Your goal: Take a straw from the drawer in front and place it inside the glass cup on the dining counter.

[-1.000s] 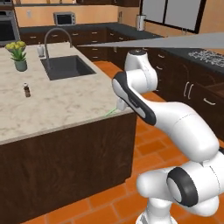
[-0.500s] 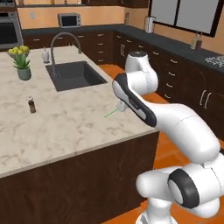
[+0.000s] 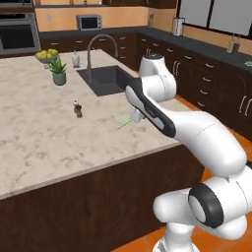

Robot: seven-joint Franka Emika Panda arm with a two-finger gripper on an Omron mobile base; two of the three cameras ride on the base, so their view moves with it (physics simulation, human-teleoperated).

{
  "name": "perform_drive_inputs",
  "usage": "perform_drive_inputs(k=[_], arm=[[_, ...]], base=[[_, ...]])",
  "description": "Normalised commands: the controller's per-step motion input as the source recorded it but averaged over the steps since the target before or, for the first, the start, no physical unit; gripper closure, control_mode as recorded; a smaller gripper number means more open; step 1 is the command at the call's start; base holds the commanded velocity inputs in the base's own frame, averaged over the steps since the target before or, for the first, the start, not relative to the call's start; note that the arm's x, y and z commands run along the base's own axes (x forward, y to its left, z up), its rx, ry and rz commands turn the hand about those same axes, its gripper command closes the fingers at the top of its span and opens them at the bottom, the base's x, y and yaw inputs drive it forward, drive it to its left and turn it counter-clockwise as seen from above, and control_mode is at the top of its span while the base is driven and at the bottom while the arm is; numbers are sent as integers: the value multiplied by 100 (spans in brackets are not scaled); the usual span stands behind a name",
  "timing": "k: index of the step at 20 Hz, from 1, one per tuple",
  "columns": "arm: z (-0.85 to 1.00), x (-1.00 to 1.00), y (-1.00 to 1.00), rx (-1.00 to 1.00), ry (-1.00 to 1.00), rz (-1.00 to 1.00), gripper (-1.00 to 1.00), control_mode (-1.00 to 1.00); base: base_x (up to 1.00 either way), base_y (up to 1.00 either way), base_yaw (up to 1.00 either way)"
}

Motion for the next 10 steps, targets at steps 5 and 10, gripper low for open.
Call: perform_drive_inputs(k=[5, 10], arm=[[0, 0, 0, 0, 0, 0, 100, 100], [0, 0, 0, 0, 0, 0, 100, 100]], base=[[-65, 100, -9], [-33, 100, -23]])
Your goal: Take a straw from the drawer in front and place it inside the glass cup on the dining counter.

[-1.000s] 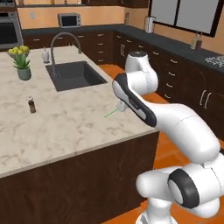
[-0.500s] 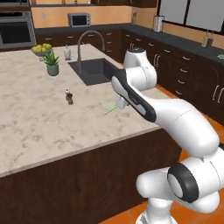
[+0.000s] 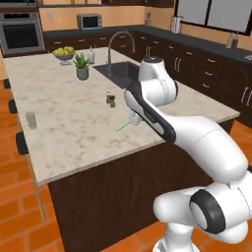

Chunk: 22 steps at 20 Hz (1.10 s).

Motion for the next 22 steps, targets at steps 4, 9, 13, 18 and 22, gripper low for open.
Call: perform_drive_inputs(k=[4, 9, 13, 18, 22], arm=[[0, 0, 0, 0, 0, 0, 100, 100], [0, 0, 0, 0, 0, 0, 100, 100], [0, 0, 0, 0, 0, 0, 100, 100], [0, 0, 0, 0, 0, 0, 100, 100], [0, 0, 0, 0, 0, 0, 100, 100]], base=[[-6, 100, -35], [0, 100, -43], [0, 100, -49], [0, 100, -51], [-3, 100, -54]])
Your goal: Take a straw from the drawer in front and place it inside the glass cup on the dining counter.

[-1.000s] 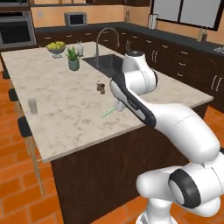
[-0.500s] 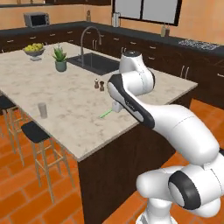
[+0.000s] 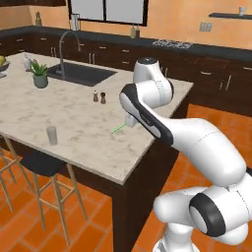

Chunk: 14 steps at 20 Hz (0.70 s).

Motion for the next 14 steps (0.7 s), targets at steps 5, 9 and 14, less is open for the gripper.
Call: perform_drive_inputs(k=[5, 9, 14], arm=[[0, 0, 0, 0, 0, 0, 100, 100], [0, 0, 0, 0, 0, 0, 100, 100], [0, 0, 0, 0, 0, 0, 100, 100]], base=[[-23, 100, -53], [-33, 100, -50], [-13, 100, -49]])
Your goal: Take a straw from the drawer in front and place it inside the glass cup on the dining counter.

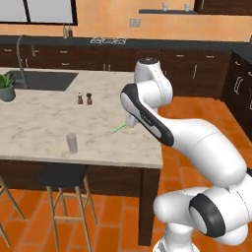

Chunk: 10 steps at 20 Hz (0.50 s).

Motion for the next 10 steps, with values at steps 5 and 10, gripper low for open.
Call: perform_drive_inputs(k=[5, 10], arm=[[0, 0, 0, 0, 0, 0, 100, 100], [0, 0, 0, 0, 0, 0, 100, 100]], base=[[0, 100, -47], [0, 100, -47]])
